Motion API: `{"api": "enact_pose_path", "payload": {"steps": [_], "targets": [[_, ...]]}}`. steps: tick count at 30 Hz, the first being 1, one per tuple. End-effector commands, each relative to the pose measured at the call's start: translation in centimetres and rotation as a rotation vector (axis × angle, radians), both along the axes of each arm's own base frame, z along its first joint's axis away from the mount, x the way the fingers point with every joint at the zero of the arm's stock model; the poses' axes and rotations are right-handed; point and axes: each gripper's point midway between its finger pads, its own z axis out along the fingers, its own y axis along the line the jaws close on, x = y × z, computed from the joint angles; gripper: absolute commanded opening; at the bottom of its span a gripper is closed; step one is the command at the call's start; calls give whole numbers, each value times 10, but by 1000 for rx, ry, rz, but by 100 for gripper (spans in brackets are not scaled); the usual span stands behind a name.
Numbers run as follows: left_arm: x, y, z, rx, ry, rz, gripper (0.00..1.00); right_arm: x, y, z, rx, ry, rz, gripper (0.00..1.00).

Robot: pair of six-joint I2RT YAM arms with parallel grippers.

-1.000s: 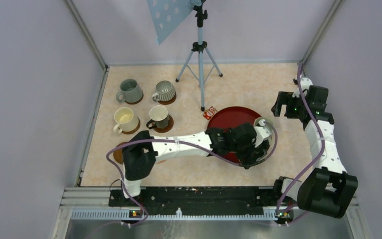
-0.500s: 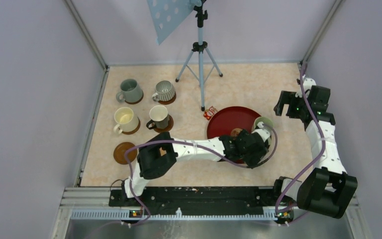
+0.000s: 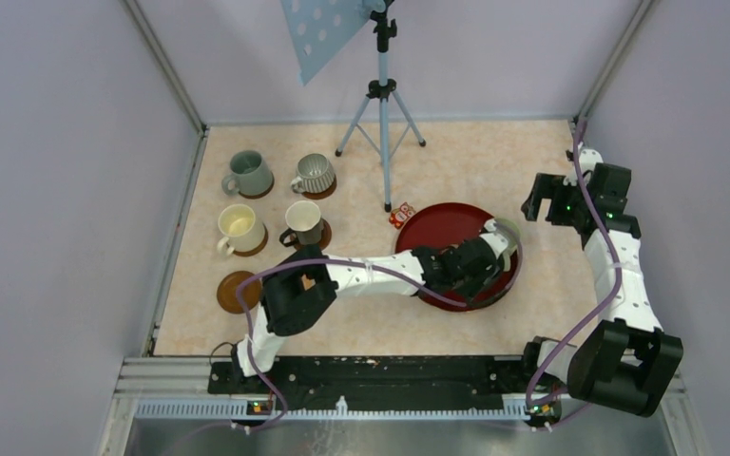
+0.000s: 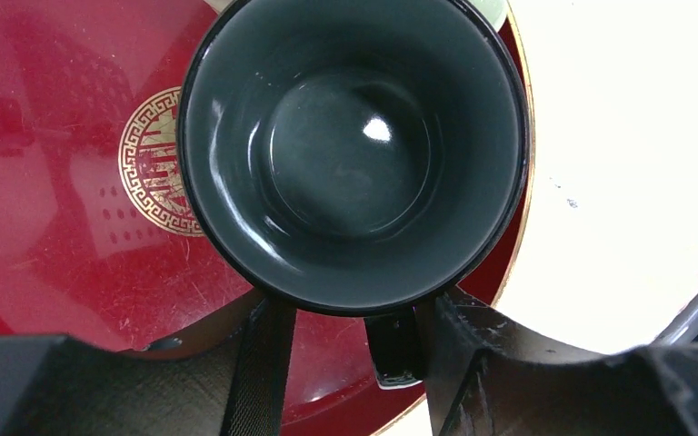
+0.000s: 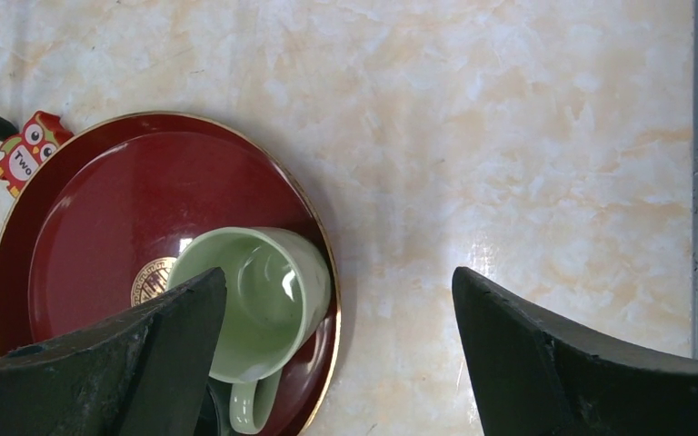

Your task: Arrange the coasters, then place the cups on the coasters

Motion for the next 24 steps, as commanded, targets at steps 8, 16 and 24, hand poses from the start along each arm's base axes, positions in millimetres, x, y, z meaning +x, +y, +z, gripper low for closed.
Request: {"api": "enact_pose_path", "payload": {"steps": [8,16,24], "targets": [[24,3,3,-20,34,-30,37,6,1,26,-8,-74,28,92],[24,13,23,-16,34,-130,0,6,3,23,-3,-69,40,92],[21,39,77,-109,-19,-367,0,5,4,21,-4,-64,51,92]]}}
